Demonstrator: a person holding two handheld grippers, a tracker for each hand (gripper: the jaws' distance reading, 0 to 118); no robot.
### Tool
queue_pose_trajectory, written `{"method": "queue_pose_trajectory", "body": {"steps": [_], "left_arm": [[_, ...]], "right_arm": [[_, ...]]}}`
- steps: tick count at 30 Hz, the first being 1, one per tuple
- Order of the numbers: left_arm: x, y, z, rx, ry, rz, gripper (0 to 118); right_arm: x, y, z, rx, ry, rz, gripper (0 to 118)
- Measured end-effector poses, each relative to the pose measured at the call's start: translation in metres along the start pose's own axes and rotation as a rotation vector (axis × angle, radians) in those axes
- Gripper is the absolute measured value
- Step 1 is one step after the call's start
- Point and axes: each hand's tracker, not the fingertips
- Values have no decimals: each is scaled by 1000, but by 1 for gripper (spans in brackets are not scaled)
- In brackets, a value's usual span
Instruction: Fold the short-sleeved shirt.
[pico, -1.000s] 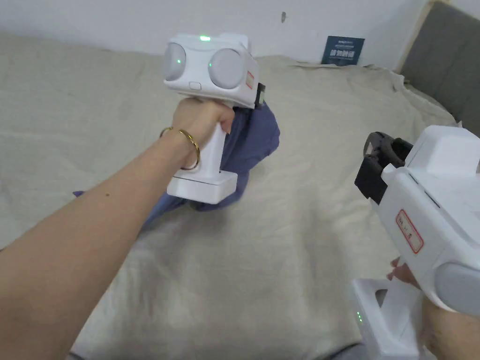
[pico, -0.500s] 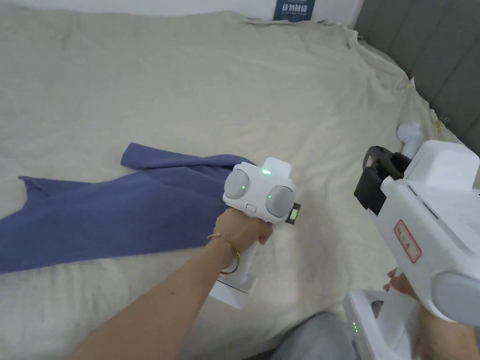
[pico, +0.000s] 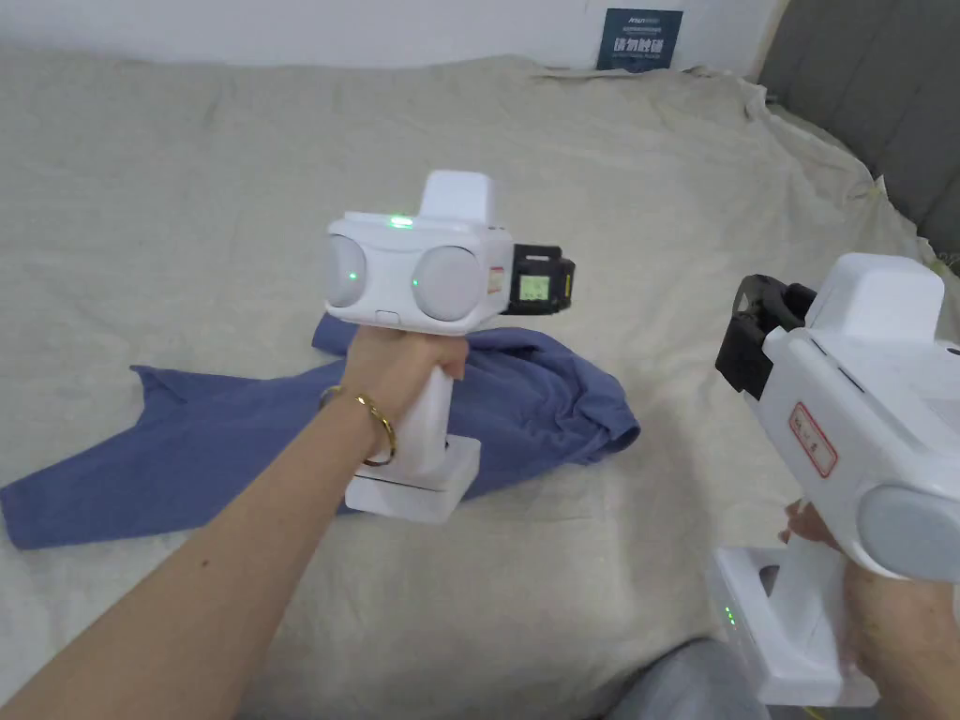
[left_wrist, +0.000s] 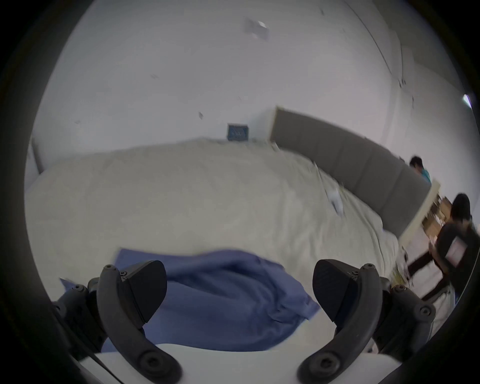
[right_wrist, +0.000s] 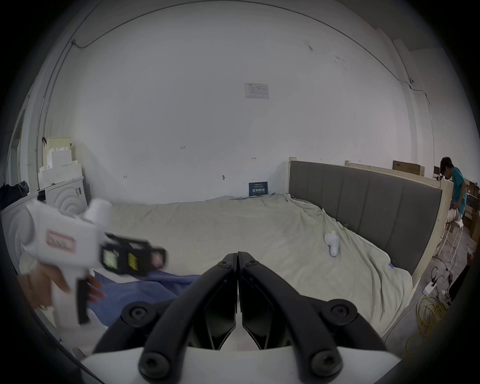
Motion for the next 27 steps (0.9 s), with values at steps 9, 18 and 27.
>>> {"method": "queue_pose_trajectory", "body": {"steps": [9,18,27], "left_arm": [[-86,-17,102,272,314,47,116],[-116,-79,163,357,528,-11,92],[-128,-114,166,305,555,25,20]], "right_arm": [[-36,10,-2,47,62,5,0],[-63,-2,-1,74,131,20,0],[-74,-15,3,60,149,24,0]]}}
